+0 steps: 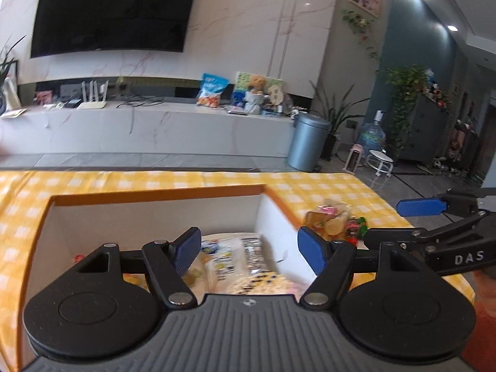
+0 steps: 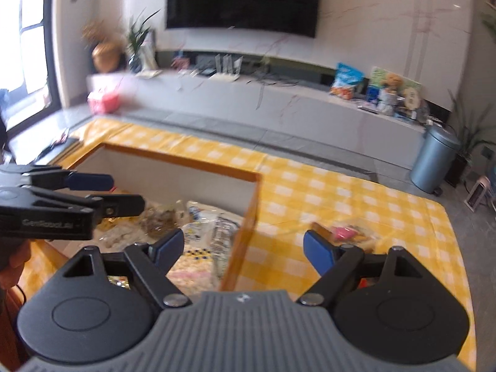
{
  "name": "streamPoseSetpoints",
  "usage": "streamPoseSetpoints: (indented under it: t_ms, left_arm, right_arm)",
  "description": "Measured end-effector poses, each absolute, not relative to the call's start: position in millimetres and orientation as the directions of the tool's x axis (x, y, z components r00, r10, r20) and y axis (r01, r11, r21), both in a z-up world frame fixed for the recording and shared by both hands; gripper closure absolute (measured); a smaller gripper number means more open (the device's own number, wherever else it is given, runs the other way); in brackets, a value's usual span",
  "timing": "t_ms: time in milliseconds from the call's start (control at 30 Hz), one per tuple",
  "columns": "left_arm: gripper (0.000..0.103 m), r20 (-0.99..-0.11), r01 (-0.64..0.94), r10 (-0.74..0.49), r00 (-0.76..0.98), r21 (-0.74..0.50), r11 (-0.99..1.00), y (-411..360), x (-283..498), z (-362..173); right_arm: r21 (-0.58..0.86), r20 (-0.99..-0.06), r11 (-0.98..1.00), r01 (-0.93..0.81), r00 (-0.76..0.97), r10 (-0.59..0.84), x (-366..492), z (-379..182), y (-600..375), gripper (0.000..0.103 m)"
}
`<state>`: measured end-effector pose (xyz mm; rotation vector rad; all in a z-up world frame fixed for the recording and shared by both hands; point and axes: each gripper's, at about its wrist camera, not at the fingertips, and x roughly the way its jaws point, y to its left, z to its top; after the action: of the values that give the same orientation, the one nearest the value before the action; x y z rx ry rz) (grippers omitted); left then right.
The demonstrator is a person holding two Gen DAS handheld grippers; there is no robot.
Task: Organize snacks
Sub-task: 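Move both empty tools back over the remaining snacks on the table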
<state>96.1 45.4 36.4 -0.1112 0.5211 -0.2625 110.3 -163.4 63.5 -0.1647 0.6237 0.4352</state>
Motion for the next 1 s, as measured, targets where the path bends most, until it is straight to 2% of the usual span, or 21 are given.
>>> streamPoseSetpoints:
  t_ms: [233,367,700,933,1000]
  left_arm:
    - [0.019,-0.469,0.279,-0.321,0.823,-0.158,0.947,1,93,39]
    - [0.019,-0.472,0.330,-0.356,0.807,-0.139,0.934,-27,92,34]
    - [0.019,-0.570,0.418,-0.383,0.727,-0.075,0.905,-88,114,14]
    - [0.019,-0.605,0.487,-0.360,0.710,0.054,0.872,-115,138,14]
    - [0.015,-0.617,0.498,-0.349,0.706,0.082,0.863,-121,150,15]
  right_arm:
    - [0.060,-0.521,0.959,-0.277,0.811,0.267,93,46,-228,0.021]
    - [0.070,-0.518,0.978,-0.195,0.831,0.203,90,27,-256,0.021]
    - [0.175,-0.576,0.984,-0.039,0.806,0.135,100,-19,-308,0.021]
    - [0.179,-0.600,0.984,0.003,0.793,0.106,117,-26,-321,0.021]
    - [0.192,-0.611,0.981,0.019,0.785,0.105,126,-28,-325,0.021]
